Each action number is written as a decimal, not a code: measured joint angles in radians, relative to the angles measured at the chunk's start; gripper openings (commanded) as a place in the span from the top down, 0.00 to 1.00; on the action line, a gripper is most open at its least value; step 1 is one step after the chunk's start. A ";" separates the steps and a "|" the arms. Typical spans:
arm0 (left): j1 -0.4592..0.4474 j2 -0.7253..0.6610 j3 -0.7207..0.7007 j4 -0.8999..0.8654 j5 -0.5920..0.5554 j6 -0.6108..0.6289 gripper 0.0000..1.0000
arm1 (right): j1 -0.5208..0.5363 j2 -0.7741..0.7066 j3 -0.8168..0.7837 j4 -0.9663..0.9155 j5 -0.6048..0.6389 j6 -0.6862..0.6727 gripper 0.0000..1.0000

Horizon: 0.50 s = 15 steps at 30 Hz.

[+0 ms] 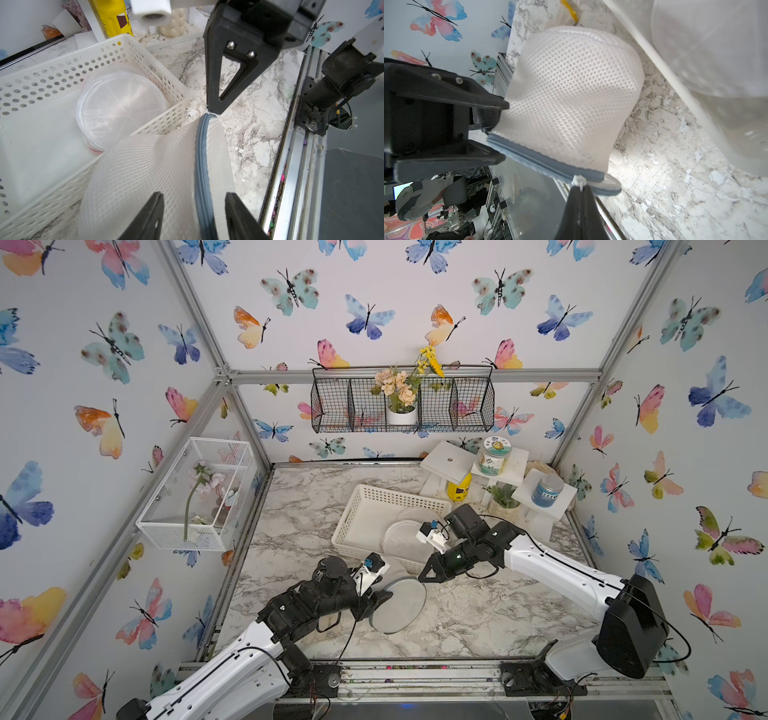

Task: Turn the laundry bag inside out
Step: Zip the zipper on the laundry bag.

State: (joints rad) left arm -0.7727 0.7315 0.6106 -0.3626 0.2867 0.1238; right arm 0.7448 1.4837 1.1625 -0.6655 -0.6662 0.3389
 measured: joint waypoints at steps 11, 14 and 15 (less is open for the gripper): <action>0.000 0.157 0.121 0.014 0.057 0.042 0.42 | 0.042 0.000 0.099 -0.005 -0.071 -0.019 0.98; 0.000 0.186 0.123 0.028 0.096 0.039 0.42 | 0.050 -0.001 0.101 -0.005 -0.072 -0.017 0.98; 0.000 0.190 0.123 0.035 0.107 0.035 0.41 | 0.050 -0.001 0.101 -0.005 -0.072 -0.014 0.98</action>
State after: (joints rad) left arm -0.7727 0.9211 0.7334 -0.3279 0.3935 0.1593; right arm 0.7944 1.4826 1.2636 -0.6704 -0.7380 0.3252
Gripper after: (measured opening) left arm 0.580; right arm 0.042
